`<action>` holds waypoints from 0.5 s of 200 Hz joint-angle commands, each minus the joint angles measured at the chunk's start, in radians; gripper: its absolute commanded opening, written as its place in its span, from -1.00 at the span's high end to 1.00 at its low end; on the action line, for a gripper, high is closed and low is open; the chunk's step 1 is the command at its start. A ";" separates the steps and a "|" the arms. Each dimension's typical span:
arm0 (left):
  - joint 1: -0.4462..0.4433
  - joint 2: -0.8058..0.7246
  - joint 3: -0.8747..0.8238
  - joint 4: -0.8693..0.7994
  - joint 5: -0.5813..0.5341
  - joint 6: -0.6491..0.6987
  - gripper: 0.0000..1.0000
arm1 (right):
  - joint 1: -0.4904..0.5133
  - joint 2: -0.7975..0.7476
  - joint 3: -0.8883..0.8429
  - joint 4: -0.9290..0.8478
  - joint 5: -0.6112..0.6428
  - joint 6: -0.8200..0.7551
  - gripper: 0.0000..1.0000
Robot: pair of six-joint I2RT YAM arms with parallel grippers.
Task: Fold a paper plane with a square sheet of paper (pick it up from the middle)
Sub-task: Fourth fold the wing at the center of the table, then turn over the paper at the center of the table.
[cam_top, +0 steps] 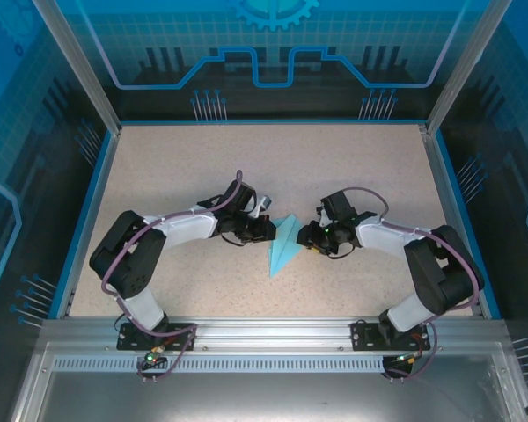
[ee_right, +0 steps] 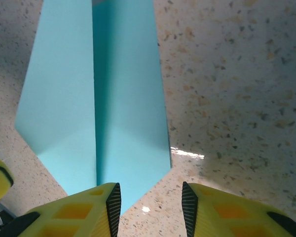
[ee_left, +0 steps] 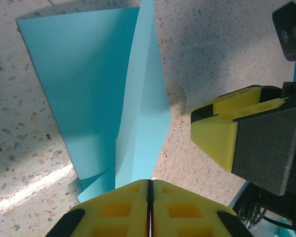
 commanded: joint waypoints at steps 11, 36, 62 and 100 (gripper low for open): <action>-0.006 -0.052 0.010 -0.011 0.054 0.024 0.78 | -0.003 0.030 -0.011 0.039 -0.028 0.019 0.19; -0.008 -0.025 0.042 -0.031 0.068 0.043 0.79 | 0.000 0.050 -0.012 0.076 -0.046 0.033 0.19; -0.020 0.012 0.079 -0.049 0.093 0.058 0.77 | 0.000 0.078 -0.005 0.092 -0.058 0.038 0.19; -0.064 0.057 0.149 -0.124 0.060 0.097 0.77 | 0.006 0.096 -0.015 0.114 -0.066 0.041 0.20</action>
